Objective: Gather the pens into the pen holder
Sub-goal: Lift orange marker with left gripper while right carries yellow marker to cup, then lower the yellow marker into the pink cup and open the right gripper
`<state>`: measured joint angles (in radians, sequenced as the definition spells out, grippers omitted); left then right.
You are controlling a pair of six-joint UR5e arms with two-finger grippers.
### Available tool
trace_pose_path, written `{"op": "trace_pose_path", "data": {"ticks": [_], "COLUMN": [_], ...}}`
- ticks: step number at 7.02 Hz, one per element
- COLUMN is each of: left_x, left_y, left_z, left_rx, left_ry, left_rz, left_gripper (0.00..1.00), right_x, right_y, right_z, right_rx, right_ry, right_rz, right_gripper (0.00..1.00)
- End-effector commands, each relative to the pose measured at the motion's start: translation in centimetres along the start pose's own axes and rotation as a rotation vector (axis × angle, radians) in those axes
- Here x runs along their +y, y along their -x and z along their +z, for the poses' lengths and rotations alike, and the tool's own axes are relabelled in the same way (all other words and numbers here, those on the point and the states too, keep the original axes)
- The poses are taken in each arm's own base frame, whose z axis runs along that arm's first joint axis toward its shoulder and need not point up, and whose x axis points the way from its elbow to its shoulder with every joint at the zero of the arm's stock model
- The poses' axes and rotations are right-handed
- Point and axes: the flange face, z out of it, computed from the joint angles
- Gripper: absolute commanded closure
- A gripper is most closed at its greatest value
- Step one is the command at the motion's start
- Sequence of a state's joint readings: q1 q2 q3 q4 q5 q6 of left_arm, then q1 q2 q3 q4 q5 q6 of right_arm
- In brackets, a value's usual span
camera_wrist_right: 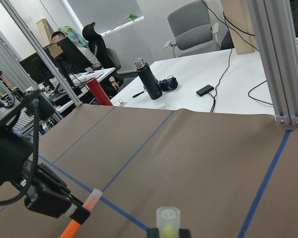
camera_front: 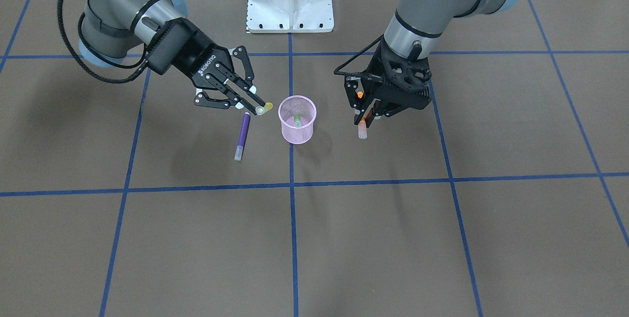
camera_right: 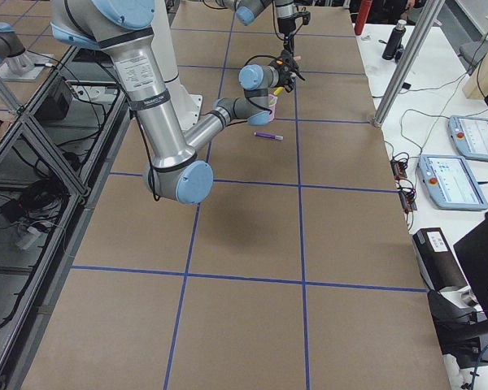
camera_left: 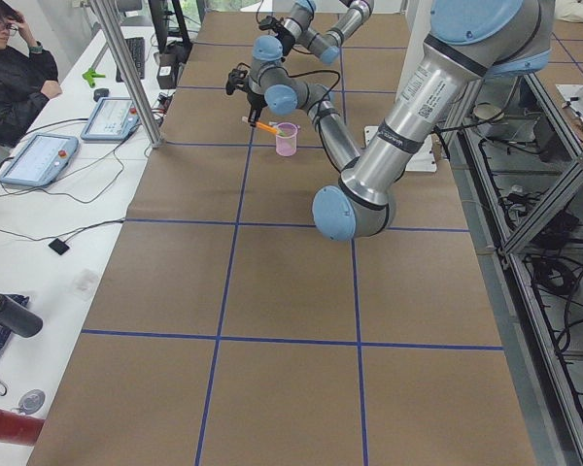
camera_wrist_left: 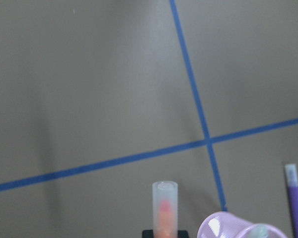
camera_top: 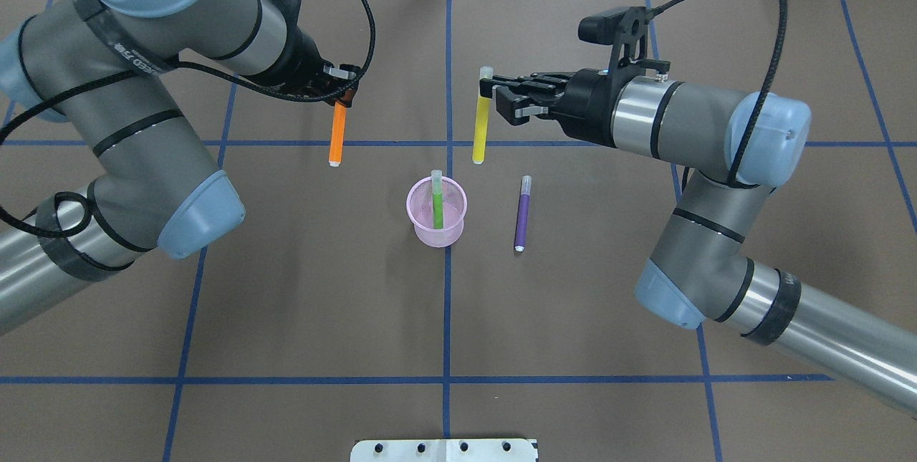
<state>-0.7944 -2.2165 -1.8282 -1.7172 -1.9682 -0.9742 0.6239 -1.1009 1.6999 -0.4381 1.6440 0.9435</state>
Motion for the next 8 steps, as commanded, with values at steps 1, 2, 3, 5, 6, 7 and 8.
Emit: {"op": "trace_pose_path", "data": {"ticks": [1, 2, 3, 5, 6, 7, 8], "left_x": [-0.4, -0.4, -0.5, -0.5, -0.5, -0.5, -0.4], "left_y": [-0.5, -0.7, -0.7, -0.7, -0.7, -0.7, -0.5], "left_z": [-2.6, -2.8, -2.9, -3.3, -3.4, -3.5, -3.4], "left_rx": [-0.008, 0.000, 0.004, 0.009, 0.009, 0.010, 0.007], "left_ry": [-0.113, -0.120, -0.125, -0.129, -0.129, -0.131, -0.130], "left_rz": [-0.034, -0.032, -0.031, -0.029, -0.030, -0.030, -0.030], "left_gripper": [1.00, 1.00, 1.00, 1.00, 1.00, 1.00, 1.00], "right_x": [3.0, 4.8, 6.0, 8.6, 10.2, 10.2, 9.9], "right_y": [3.1, 3.8, 4.5, 4.4, 3.9, 4.4, 4.8], "right_z": [2.4, 3.1, 3.6, 4.7, 5.5, 5.9, 6.0], "right_rx": [0.031, 0.041, 0.048, 0.083, 0.111, 0.115, 0.111], "right_ry": [-0.015, -0.010, -0.012, -0.001, 0.010, -0.007, -0.013], "right_rz": [0.008, 0.005, -0.019, -0.050, -0.054, -0.047, -0.038], "right_gripper": [1.00, 1.00, 1.00, 1.00, 1.00, 0.95, 0.31]}}
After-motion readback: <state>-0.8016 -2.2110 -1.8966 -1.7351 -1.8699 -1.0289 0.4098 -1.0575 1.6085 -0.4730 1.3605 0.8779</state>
